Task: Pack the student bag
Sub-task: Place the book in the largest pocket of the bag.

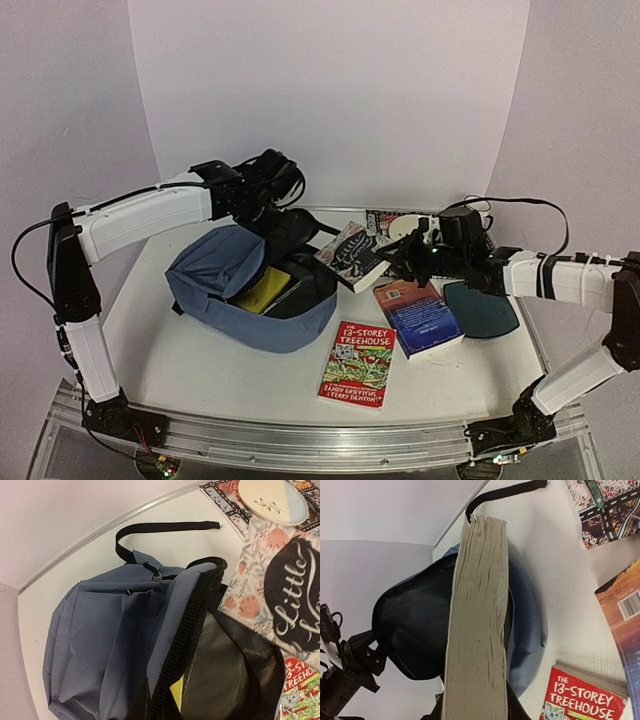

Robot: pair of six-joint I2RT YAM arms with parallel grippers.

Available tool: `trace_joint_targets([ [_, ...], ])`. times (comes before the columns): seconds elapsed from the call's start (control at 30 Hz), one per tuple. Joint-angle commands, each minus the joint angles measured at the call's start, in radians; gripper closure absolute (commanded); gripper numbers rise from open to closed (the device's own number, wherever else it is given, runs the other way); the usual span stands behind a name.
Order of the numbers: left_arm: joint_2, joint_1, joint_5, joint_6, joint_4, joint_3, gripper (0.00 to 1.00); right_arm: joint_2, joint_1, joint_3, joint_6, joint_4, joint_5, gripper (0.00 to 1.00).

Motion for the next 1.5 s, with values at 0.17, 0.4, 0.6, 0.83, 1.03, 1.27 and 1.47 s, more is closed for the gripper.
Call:
trace_joint_targets([
  [0.17,-0.105,-0.004,0.033,-0.016,0.050,0.097,1.00,0.125,0.130,0.111,0.109,0.251,-0.069,1.00],
  [0.4,-0.155,-0.003,0.135,-0.043,0.058,0.040,1.00,0.287,0.190,0.244,0.143,0.344,-0.094,1.00],
  [0.6,-0.218,-0.004,0.185,-0.074,0.091,-0.040,1.00,0.461,0.233,0.424,0.165,0.360,-0.142,1.00],
  [0.83,-0.338,-0.004,0.235,-0.116,0.170,-0.168,1.00,0.674,0.273,0.599,0.152,0.324,-0.125,1.00],
  [1.03,-0.405,-0.004,0.264,-0.175,0.197,-0.260,1.00,0.842,0.305,0.774,0.102,0.250,-0.093,1.00],
  [1.27,-0.439,-0.001,0.223,-0.231,0.227,-0.337,1.00,0.904,0.351,0.834,0.032,0.105,0.016,0.95],
  [1.47,-0.438,0.042,0.218,-0.269,0.238,-0.375,1.00,0.826,0.358,0.769,-0.057,0.004,0.047,0.67],
])
